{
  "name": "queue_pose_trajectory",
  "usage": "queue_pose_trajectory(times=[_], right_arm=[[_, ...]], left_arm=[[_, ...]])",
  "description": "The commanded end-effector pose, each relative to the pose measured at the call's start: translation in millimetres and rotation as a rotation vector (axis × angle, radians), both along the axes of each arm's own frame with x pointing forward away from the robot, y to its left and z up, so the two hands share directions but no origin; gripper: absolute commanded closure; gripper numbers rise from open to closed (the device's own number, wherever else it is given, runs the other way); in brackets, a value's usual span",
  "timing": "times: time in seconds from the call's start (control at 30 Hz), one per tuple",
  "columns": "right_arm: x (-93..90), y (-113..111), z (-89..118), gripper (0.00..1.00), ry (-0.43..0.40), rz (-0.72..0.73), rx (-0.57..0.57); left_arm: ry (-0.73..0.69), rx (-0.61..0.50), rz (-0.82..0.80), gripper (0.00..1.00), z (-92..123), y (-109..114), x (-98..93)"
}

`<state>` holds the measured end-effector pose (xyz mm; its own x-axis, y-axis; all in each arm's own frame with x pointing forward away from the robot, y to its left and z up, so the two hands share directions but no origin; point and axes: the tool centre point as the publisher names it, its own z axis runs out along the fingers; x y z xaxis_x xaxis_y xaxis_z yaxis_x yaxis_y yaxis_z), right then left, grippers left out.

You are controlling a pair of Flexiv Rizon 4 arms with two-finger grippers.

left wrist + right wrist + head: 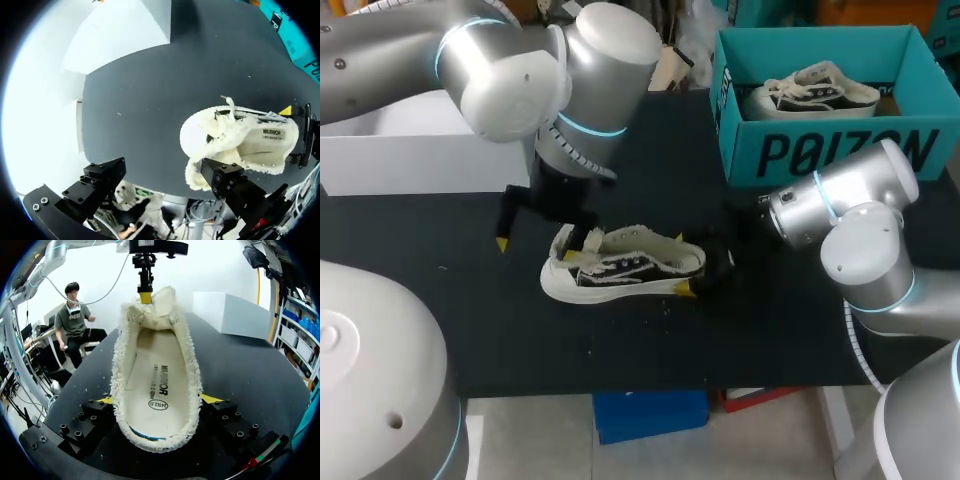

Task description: Take the shoe out of the shoebox, open the shoe tongue, remove and reinsert the insole, then place the shoe into the shoebox

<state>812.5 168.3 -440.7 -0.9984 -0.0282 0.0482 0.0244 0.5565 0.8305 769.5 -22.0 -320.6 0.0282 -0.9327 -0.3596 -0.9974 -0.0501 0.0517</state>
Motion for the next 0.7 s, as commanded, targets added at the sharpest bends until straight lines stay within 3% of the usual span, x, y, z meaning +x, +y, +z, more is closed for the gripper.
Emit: queue_pose_trajectory(times=[0.03, 0.1, 0.13, 0.17, 0.23, 0.27, 0.33, 0.57, 0.7], right_arm=[[0.5, 0.9, -5.0, 1.00, 0.002, -0.001, -0.002], [0.5, 0.9, -5.0, 1.00, 0.002, -0.001, -0.002], [0.5, 0.9, -5.0, 1.00, 0.002, -0.001, -0.002], [0.5, 0.9, -5.0, 1.00, 0.002, -0.001, -0.002], [0.5, 0.9, -5.0, 1.00, 0.002, -0.001, -0.002], [0.5, 0.9, -5.0, 1.00, 0.002, -0.001, -0.002], [0.5, 0.9, -5.0, 1.00, 0.002, -0.001, -0.002], [0.5, 0.9, -5.0, 1.00, 0.002, -0.001, -0.002], [0.5, 0.9, -5.0, 1.00, 0.002, -0.001, -0.002]], left_arm=[[-0.091, -0.224, -0.411, 0.00, 43.4, -1.1, -6.8], [-0.073, -0.315, -0.596, 0.00, 57.0, -9.9, -1.2], [-0.029, -0.376, -0.711, 0.05, 62.6, -14.1, 1.9], [-0.013, -0.412, -0.793, 0.42, 66.7, -17.9, 5.5], [0.085, -0.501, -0.994, 1.00, 72.4, -27.3, 13.9], [0.150, -0.555, -1.109, 1.00, 74.6, -32.1, 16.6], [0.197, -0.560, -1.241, 1.00, 80.1, -41.6, 17.4], [0.317, -0.637, -1.441, 1.00, 78.1, -79.9, 30.2], [0.359, -0.728, -1.533, 1.00, 77.9, -83.3, 34.2]])
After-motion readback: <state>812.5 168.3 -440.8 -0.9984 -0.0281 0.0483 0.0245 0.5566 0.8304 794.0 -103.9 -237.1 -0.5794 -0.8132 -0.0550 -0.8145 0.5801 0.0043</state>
